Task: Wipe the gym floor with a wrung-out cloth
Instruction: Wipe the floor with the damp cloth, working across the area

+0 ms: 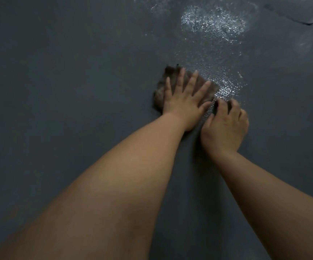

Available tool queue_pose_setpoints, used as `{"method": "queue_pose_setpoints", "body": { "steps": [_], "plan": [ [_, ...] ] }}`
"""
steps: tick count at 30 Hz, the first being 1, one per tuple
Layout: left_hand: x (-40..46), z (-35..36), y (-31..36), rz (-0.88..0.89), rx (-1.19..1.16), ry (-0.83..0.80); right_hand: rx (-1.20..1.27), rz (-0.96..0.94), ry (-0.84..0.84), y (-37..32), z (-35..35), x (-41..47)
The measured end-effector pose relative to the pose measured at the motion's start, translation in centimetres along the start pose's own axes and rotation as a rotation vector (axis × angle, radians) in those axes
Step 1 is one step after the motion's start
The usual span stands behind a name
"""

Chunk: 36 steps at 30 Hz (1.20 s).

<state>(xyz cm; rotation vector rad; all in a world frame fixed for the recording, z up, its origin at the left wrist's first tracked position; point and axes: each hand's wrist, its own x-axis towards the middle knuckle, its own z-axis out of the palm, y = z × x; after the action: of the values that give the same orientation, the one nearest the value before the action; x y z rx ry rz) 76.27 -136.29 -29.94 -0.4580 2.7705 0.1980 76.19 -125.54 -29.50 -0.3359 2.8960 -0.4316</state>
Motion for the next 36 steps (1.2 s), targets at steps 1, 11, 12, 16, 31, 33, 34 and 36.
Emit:
{"method": "queue_pose_setpoints", "body": {
  "steps": [1,11,12,16,31,33,34,36],
  "plan": [
    [0.7,-0.3,-0.7,0.03,0.024,-0.004,-0.012,-0.004,-0.012,-0.1,0.0,0.0],
    [-3.7,-0.2,-16.6,-0.793,-0.219,0.063,-0.12,-0.103,-0.195,-2.9,0.3,-1.5],
    [-5.4,0.4,-17.6,-0.91,-0.251,0.086,-0.12,-0.138,-0.207,-3.2,0.3,-1.8],
    [-10.1,2.4,-17.8,-1.189,-0.304,0.133,-0.093,-0.254,-0.242,-3.8,0.3,-3.6],
    [-18.0,5.3,-8.4,-0.472,-0.077,-0.004,-0.114,-0.463,-0.359,-2.3,1.3,-12.9],
    [-21.7,6.9,-9.7,-0.714,-0.135,0.011,-0.158,-0.524,-0.415,-2.5,1.3,-14.3],
    [-23.9,7.8,-10.2,-0.849,-0.162,0.01,-0.183,-0.553,-0.439,-2.6,1.4,-15.1],
    [-28.0,9.1,-10.9,-1.107,-0.257,0.018,-0.227,-0.599,-0.469,-2.6,1.6,-16.4]
  ]
}}
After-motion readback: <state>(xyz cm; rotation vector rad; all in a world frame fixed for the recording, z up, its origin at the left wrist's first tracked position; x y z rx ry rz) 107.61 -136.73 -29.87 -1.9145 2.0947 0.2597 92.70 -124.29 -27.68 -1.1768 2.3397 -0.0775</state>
